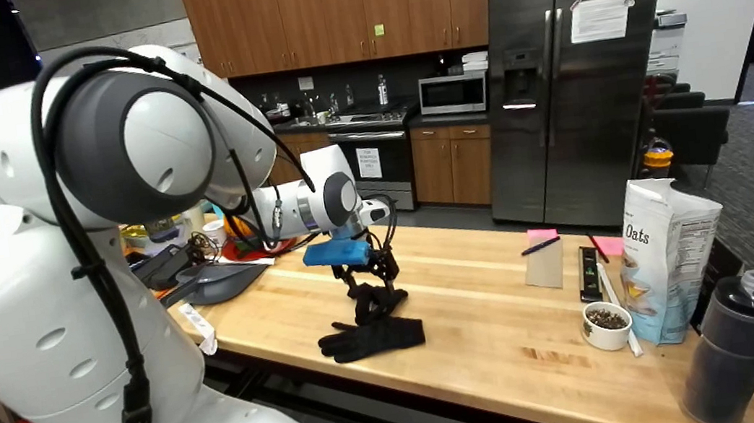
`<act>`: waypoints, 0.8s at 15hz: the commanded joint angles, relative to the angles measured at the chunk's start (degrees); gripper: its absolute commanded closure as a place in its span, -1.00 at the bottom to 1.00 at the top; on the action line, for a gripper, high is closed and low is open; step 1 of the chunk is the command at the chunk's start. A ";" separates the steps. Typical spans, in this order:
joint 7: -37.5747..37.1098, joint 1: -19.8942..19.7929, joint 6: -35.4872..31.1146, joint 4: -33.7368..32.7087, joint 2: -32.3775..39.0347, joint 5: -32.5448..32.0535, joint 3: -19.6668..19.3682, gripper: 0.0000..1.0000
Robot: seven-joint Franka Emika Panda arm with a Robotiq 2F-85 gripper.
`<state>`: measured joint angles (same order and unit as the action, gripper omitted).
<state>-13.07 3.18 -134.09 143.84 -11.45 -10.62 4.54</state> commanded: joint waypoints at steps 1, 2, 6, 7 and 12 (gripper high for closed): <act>1.21 -1.45 -4.07 4.20 -1.28 2.56 -1.35 -1.00; 1.60 -1.77 -4.90 4.85 -1.08 3.45 -1.82 -1.00; 4.05 -3.13 -7.55 6.67 -1.04 6.89 -3.89 -1.00; 4.54 -3.36 -8.03 6.87 -1.11 7.56 -4.23 -1.00; 5.78 -4.46 -10.18 6.47 -1.02 7.85 -5.16 -1.00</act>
<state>-9.26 -0.71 -142.82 149.81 -11.46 -3.96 -0.05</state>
